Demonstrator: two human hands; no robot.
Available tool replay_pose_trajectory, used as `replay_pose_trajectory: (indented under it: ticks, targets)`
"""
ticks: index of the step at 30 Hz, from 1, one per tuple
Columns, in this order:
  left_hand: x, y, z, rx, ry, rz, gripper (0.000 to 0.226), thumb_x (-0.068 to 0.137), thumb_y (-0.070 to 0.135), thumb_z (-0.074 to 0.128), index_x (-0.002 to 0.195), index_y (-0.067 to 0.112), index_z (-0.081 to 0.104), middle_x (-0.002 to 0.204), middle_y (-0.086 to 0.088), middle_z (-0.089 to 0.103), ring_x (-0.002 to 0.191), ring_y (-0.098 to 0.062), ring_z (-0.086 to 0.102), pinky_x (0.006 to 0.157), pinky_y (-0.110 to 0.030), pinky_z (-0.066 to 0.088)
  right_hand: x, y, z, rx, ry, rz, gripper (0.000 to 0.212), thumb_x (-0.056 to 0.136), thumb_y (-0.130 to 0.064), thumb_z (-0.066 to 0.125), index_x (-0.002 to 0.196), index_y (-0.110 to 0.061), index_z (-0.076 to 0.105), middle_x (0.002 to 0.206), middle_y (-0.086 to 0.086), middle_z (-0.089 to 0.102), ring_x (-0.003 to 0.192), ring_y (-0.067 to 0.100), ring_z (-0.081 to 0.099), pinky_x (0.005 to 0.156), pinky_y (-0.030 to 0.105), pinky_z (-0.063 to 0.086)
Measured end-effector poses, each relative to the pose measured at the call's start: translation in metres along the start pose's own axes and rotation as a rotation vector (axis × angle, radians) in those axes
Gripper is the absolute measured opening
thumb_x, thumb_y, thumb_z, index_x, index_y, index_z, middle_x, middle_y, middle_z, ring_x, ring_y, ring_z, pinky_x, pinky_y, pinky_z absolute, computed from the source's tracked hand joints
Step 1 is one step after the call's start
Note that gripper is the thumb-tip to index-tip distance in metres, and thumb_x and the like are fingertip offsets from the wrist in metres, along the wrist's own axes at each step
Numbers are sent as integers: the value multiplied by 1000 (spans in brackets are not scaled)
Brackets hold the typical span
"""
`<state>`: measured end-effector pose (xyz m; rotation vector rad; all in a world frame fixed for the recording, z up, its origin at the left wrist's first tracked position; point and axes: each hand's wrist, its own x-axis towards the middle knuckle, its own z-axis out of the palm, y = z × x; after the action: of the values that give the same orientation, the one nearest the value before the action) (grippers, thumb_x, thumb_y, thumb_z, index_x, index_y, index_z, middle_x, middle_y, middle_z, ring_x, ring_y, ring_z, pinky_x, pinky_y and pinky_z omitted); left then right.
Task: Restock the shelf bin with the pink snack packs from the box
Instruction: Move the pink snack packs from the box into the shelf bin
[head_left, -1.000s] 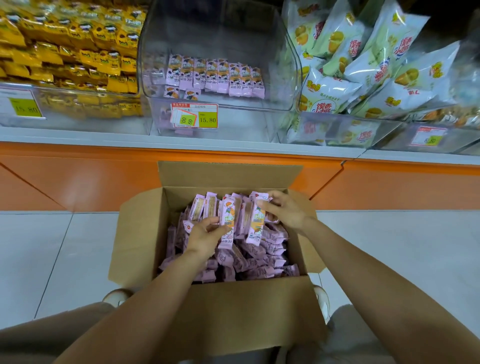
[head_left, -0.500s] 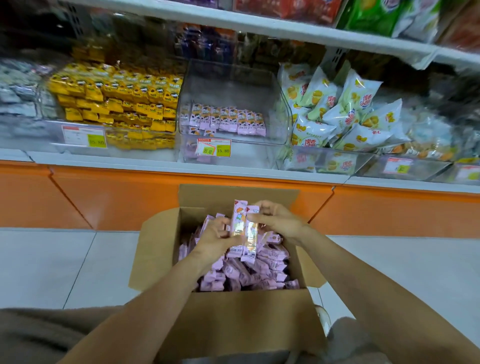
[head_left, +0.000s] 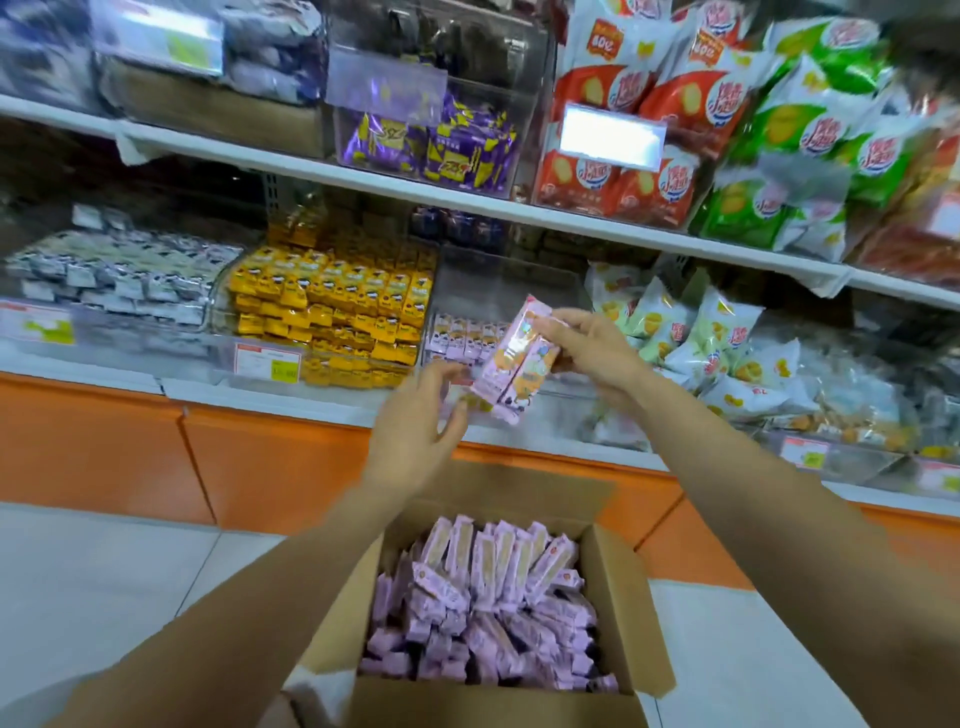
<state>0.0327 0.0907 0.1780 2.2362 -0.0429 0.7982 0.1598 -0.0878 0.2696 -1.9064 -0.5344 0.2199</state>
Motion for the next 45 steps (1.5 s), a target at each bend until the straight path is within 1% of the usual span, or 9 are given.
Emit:
replay_pose_trajectory:
  ticks: [10, 13, 19, 23, 31, 35, 39, 42, 45]
  targets:
    - [26, -77, 40, 646, -183, 233, 69, 90, 33, 37, 151, 4, 24, 161, -12, 13, 149, -29, 4, 118, -47, 13, 129, 67, 5, -347, 0, 339, 20, 88, -14, 67, 75, -3, 59, 62, 12, 53, 41, 13, 50, 35, 18, 42]
    - [26, -87, 46, 677, -134, 295, 74, 85, 24, 48, 151, 3, 22, 160, -12, 15, 149, -30, 8, 119, -48, 14, 146, 95, 28, -380, -95, 448, 30, 91, -13, 65, 63, -7, 55, 40, 2, 51, 29, 5, 46, 33, 15, 40]
    - [26, -98, 59, 636, -16, 345, 78, 79, 11, 54, 150, 4, 22, 157, -13, 24, 147, -31, 16, 121, -46, 10, 166, 108, 59, -463, -207, 545, 27, 83, -29, 75, 82, -6, 62, 72, 11, 61, 61, 22, 62, 69, 36, 61]
    - [25, -92, 60, 616, 48, 316, 80, 72, 3, 54, 148, 4, 27, 154, -12, 32, 145, -30, 23, 121, -45, 11, 162, 106, 58, -474, -129, 567, 32, 78, -32, 78, 90, -6, 64, 72, 6, 65, 56, 18, 65, 60, 27, 60]
    - [17, -70, 45, 501, -48, 228, 73, 72, 9, 43, 144, 0, 38, 152, -16, 35, 143, -34, 26, 116, -48, 21, 114, 71, 45, -556, -12, 236, 33, 82, -26, 74, 109, -8, 63, 97, 9, 66, 86, 23, 63, 81, 41, 56]
    - [-20, -59, 47, 419, -15, 228, 46, 70, 14, 48, 114, 12, 59, 111, -10, 55, 101, -29, 48, 82, -36, 36, 36, 44, 55, -286, -12, -123, 7, 89, -14, 66, 94, -11, 67, 86, 7, 66, 67, 15, 56, 67, 34, 50]
    - [-83, -70, 62, 313, -353, 62, 18, 77, 11, 61, 94, 17, 61, 92, -2, 55, 82, -26, 58, 60, -31, 38, -45, 67, 77, -171, -102, -139, 6, 91, -11, 63, 89, -11, 68, 75, -4, 63, 65, 1, 52, 60, 19, 41]
    - [-133, -87, 74, 323, -756, -166, 36, 89, 25, 45, 122, 24, 59, 121, -3, 55, 113, -25, 53, 87, -33, 43, -87, 137, 98, -282, -267, 93, 7, 91, -7, 62, 95, -5, 68, 76, -6, 59, 65, -4, 53, 65, 12, 42]
    - [-181, -99, 86, 374, -1036, -214, 52, 94, 34, 42, 145, 26, 38, 150, -2, 37, 135, -23, 38, 110, -31, 30, -125, 215, 121, -434, -388, 300, 14, 86, -7, 65, 100, -4, 66, 88, 4, 61, 86, 17, 62, 83, 35, 51]
